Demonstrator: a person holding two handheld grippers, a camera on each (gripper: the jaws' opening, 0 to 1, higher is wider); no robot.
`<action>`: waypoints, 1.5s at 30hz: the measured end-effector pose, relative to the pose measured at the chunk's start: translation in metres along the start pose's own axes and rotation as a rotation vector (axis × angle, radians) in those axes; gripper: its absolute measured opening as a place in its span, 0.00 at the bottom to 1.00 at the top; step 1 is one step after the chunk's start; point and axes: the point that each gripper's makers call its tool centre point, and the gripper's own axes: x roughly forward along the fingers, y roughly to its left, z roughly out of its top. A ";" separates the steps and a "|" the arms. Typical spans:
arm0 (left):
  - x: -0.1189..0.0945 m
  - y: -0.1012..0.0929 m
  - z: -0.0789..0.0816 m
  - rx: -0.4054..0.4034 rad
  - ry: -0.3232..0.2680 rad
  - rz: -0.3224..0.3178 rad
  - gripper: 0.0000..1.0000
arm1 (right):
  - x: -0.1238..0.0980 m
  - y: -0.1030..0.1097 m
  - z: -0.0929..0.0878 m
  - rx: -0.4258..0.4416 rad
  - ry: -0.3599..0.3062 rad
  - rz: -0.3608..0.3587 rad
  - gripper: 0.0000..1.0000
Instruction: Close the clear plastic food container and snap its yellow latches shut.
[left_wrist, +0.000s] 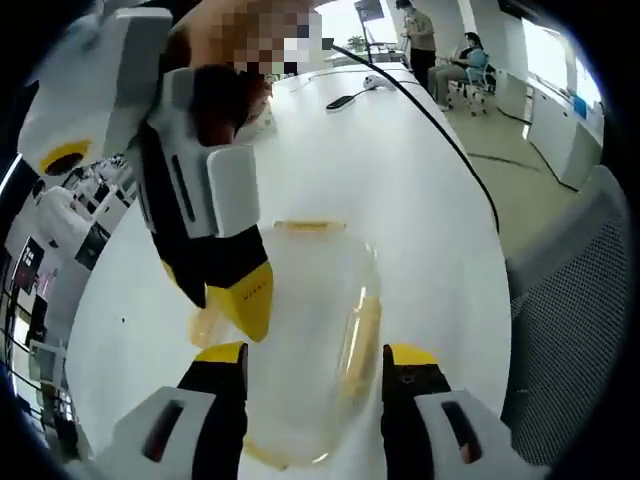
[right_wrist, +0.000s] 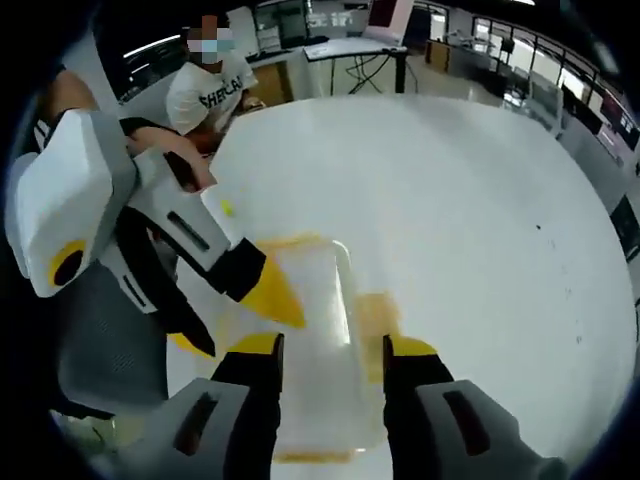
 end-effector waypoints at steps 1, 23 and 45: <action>0.000 0.000 0.000 0.000 -0.001 0.000 0.49 | 0.002 -0.001 0.000 0.003 0.004 0.009 0.43; 0.005 0.003 0.000 0.057 -0.009 0.020 0.50 | 0.010 0.003 -0.006 -0.018 0.185 0.117 0.36; 0.006 0.005 0.000 0.047 -0.032 -0.011 0.45 | 0.013 0.001 -0.008 -0.036 0.252 0.140 0.31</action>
